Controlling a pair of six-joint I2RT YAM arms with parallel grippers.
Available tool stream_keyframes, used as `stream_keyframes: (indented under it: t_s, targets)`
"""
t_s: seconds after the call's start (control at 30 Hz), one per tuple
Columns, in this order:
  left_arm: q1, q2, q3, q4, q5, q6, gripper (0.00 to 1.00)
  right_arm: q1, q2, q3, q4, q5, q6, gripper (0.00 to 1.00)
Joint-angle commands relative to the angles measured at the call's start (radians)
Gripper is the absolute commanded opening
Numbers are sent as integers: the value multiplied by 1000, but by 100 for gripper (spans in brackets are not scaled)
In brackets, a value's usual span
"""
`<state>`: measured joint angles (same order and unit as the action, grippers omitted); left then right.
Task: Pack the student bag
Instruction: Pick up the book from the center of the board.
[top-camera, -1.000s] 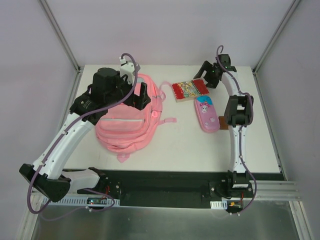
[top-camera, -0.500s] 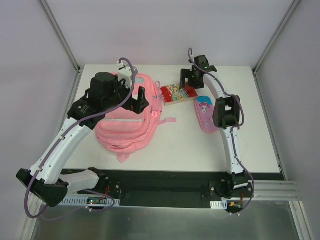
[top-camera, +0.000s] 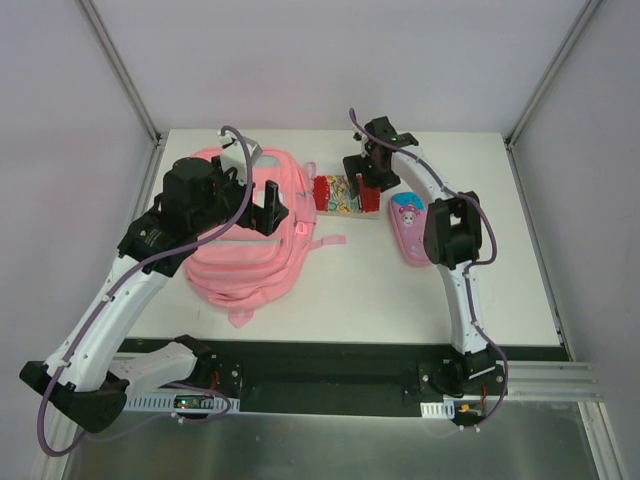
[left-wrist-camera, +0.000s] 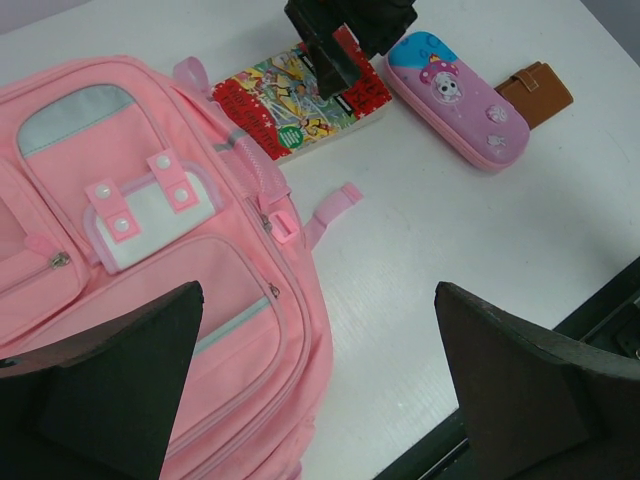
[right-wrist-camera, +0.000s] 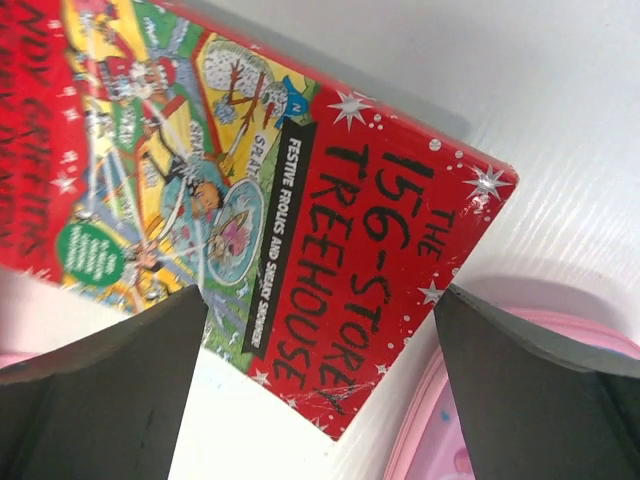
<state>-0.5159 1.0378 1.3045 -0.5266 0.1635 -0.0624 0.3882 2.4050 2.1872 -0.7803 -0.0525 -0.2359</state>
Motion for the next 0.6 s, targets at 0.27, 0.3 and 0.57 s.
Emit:
stream_keyframes:
  t_s: [0.27,0.3,0.57]
  targets:
    - [2,-61,-28,31,-65,32,99,38,-230,-188,74,-168,196,47]
    - [2,-58,-30,31,-67,30,99,38,-240,-217,114,-170,213,47]
    - [2,-58,-34,33,-45,19,99,38,-309,-372,257,-184,371,1]
